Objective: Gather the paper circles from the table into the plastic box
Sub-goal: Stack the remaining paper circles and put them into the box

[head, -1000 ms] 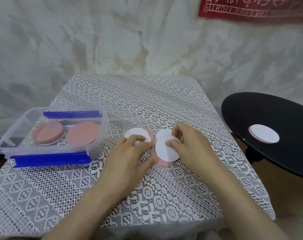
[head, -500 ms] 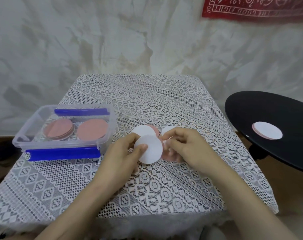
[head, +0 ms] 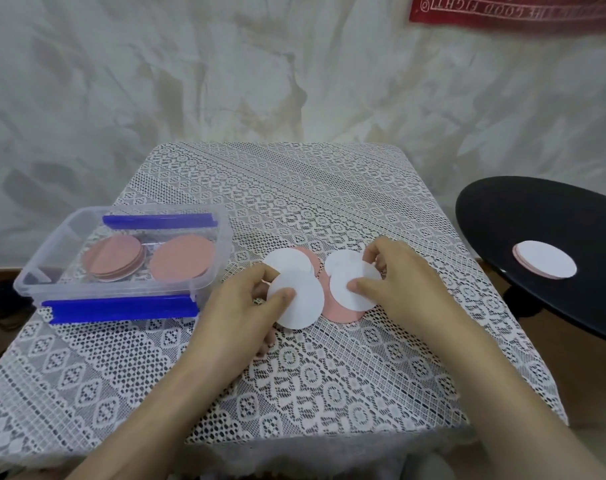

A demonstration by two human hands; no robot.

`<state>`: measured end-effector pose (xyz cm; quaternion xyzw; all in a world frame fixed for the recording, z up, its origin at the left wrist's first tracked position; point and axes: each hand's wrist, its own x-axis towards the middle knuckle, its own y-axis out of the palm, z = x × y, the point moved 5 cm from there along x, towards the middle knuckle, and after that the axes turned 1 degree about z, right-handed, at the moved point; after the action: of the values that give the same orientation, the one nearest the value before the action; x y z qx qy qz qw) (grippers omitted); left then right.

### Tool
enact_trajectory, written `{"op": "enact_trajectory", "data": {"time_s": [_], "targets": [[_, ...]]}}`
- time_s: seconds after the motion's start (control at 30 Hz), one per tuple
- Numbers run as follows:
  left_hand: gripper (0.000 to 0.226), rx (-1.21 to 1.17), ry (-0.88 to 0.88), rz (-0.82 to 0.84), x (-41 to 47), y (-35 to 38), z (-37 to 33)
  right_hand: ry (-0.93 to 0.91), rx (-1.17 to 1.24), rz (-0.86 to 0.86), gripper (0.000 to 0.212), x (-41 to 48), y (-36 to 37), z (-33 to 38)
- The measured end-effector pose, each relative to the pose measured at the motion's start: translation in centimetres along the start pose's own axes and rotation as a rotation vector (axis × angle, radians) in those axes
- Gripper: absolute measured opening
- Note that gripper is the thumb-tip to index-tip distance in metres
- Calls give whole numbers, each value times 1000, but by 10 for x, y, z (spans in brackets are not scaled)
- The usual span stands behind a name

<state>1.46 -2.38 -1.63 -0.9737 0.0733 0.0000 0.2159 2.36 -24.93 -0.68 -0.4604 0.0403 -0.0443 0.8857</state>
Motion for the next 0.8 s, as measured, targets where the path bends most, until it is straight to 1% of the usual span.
{"op": "enact_trajectory", "data": {"time_s": [0.17,0.27,0.33,0.37,0.47,0.53,0.6,0.7,0.8], "targets": [[12,45,12,-15,2,0,-2,-82,189,-21,10,3,0,-1],[12,17,5,-12,2,2,-3,-106,419,-62,7,1,-5,1],[16,9,14,-1,0,4,-4,-109,556,-34,7,-3,-7,5],[17,8,25,7,-1,4,-6,-113,588,1,7,-6,-6,7],[22,7,58,86,-4,9,-6,-104,600,134,6,-16,11,14],[25,-18,72,126,-7,11,-6,-87,597,182,9,-18,25,17],[25,-36,83,118,-8,8,-6,-94,588,183,9,-19,33,20],[15,-12,114,109,-9,4,-3,-109,593,172,7,-18,37,23],[14,-3,108,106,-9,1,0,-141,509,152,14,-20,36,27]]}}
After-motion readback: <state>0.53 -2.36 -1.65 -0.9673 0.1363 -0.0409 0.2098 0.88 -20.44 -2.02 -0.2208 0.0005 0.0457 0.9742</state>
